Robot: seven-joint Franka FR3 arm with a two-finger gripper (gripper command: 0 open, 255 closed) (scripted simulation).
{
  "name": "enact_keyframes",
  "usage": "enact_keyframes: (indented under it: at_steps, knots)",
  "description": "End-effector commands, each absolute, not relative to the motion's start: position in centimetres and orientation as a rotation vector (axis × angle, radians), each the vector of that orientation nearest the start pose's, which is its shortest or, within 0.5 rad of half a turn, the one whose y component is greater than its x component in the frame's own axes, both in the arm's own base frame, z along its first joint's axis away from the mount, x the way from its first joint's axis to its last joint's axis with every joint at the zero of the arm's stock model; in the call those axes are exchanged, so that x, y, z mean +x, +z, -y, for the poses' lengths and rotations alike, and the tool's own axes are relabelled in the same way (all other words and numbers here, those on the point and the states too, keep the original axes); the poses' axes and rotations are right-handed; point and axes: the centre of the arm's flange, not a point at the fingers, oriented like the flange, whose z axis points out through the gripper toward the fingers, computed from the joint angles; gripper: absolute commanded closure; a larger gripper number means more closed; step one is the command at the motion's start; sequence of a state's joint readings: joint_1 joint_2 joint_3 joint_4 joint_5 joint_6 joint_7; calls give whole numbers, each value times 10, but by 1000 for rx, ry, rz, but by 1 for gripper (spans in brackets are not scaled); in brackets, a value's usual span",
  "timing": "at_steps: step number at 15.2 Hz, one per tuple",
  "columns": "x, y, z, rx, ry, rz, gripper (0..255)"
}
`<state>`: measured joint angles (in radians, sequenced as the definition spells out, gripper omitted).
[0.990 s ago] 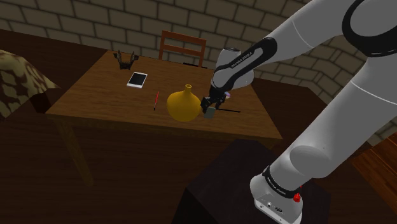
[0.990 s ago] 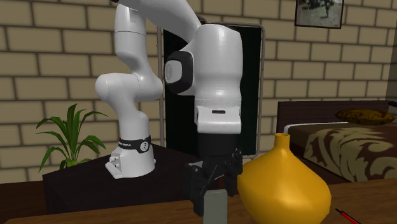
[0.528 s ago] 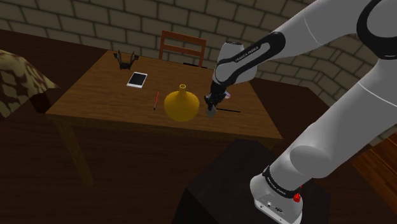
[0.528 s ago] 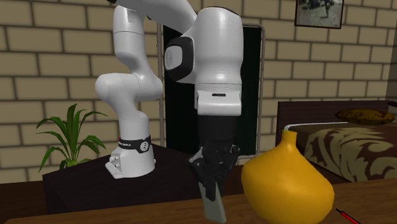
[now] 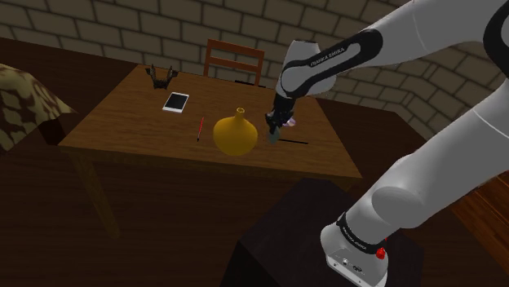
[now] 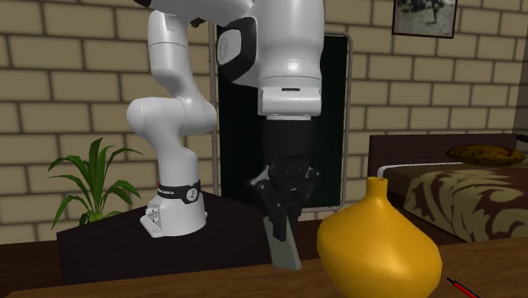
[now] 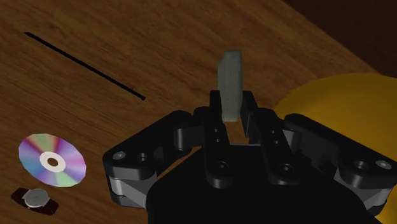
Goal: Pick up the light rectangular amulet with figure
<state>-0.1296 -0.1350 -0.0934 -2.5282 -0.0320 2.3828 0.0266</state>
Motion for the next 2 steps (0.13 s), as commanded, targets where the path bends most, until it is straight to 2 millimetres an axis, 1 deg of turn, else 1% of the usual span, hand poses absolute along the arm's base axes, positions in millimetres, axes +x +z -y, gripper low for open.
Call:
enact_keyframes:
  at_steps: [1,2]
  knots:
    - [438,329,98,-3130,19,-354,255]
    - [438,329,98,-3130,19,-354,255]
